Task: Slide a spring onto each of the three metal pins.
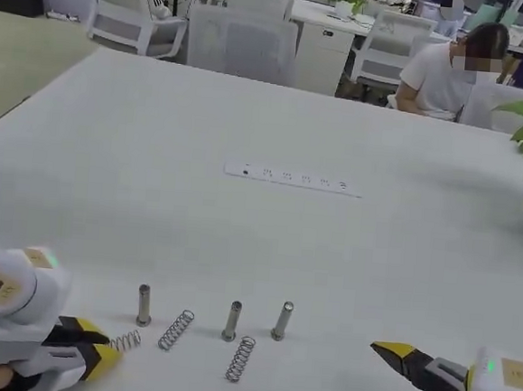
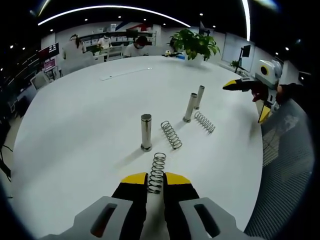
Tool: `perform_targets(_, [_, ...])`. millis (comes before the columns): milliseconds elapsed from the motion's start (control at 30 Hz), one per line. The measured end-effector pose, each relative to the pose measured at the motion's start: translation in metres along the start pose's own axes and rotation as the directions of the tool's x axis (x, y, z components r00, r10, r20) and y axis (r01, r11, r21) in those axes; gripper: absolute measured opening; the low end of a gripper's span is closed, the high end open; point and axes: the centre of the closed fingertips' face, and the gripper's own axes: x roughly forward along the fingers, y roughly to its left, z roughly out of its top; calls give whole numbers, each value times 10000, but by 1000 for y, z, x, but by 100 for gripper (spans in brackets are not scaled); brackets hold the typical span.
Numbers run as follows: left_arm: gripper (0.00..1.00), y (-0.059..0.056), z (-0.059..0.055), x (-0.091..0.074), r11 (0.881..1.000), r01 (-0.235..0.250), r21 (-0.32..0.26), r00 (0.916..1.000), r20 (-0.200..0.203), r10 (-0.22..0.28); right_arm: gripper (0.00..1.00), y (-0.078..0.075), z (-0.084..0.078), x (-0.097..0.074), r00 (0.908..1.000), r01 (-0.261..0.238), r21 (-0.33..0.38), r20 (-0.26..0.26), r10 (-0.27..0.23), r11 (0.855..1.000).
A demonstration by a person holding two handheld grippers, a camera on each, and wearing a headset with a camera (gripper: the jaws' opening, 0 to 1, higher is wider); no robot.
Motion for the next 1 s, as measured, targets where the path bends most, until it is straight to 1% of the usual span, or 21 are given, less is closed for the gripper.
perform_targets(100, [4, 0, 0, 0, 9999, -33, 102, 10000, -9, 33, 90, 1, -1, 1, 10000, -52, -9, -72, 52, 10000])
perform_targets(200, [3, 1, -1, 1, 9993, -132, 343, 9999, -28, 133, 90, 2, -3, 1, 9998, -105, -70, -178, 104, 9999])
perform_targets(467, [3, 1, 0, 2, 9973, -205, 701, 9998, -21, 206, 90, 3, -5, 2, 9997, -155, -83, -211, 154, 9998])
perform_targets(733, [3, 0, 0, 1, 9970, -245, 732, 9997, 30, 244, 89, 3, -6, 2, 9994, -194, -54, -275, 193, 9998])
perform_targets(1000, [3, -1, 6, -4, 9985, -194, 502, 9994, 312, 179, 89, 4, -7, 3, 9991, -245, -36, -337, 243, 9997])
